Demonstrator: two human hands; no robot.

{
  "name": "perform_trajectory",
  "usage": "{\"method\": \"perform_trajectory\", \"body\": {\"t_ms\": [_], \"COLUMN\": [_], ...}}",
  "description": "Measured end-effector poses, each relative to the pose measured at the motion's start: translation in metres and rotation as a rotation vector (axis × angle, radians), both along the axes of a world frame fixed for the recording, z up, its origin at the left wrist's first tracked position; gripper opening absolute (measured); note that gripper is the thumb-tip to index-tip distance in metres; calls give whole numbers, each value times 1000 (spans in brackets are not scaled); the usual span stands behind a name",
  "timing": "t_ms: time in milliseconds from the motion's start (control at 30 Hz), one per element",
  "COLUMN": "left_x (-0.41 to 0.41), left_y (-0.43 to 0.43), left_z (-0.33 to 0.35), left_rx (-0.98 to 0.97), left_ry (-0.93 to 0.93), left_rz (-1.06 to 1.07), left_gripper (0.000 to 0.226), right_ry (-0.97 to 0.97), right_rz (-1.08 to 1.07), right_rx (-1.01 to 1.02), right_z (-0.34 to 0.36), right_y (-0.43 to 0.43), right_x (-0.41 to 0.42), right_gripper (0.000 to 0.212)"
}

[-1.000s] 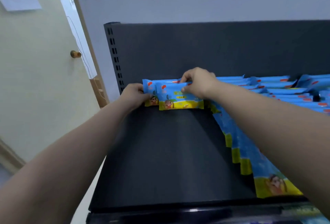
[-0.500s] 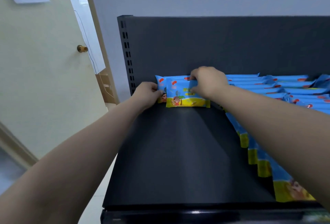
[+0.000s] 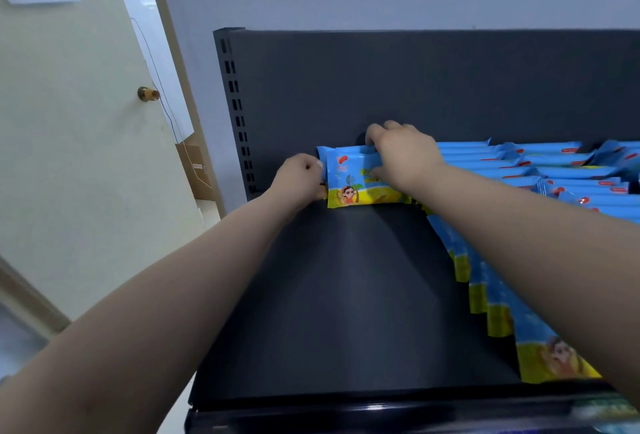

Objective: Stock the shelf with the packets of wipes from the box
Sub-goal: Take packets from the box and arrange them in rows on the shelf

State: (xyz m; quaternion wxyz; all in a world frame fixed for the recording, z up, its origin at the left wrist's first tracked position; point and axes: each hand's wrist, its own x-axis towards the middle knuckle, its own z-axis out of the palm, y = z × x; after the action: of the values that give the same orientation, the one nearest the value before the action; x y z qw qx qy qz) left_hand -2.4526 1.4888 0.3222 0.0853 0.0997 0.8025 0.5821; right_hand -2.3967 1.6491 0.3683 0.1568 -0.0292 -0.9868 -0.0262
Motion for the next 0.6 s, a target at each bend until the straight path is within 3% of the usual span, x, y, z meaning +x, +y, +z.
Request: {"method": "perform_trajectory", "body": {"t_ms": [67, 133, 233, 333, 600], "left_x": [3, 4, 11, 22, 89], "left_y": [-1, -5, -14, -18, 13], "left_z": [-1, -3, -2, 0, 42], "left_rx": [21, -13, -141, -291, -273], "left_ry": [-3, 9, 52, 121, 509], "left_rz": [12, 15, -10, -60, -14], "left_gripper": [23, 40, 67, 79, 56], "right_ry": [-21, -22, -15, -34, 116], "right_rz": [1, 1, -3, 4, 26], "right_rx": [-1, -19, 1, 38, -142], "right_z": [-1, -1, -2, -6, 26], "right_y": [-3, -6, -8, -9, 16], "right_x": [2, 3, 9, 18, 83], "right_gripper": [51, 53, 56, 55, 57]}}
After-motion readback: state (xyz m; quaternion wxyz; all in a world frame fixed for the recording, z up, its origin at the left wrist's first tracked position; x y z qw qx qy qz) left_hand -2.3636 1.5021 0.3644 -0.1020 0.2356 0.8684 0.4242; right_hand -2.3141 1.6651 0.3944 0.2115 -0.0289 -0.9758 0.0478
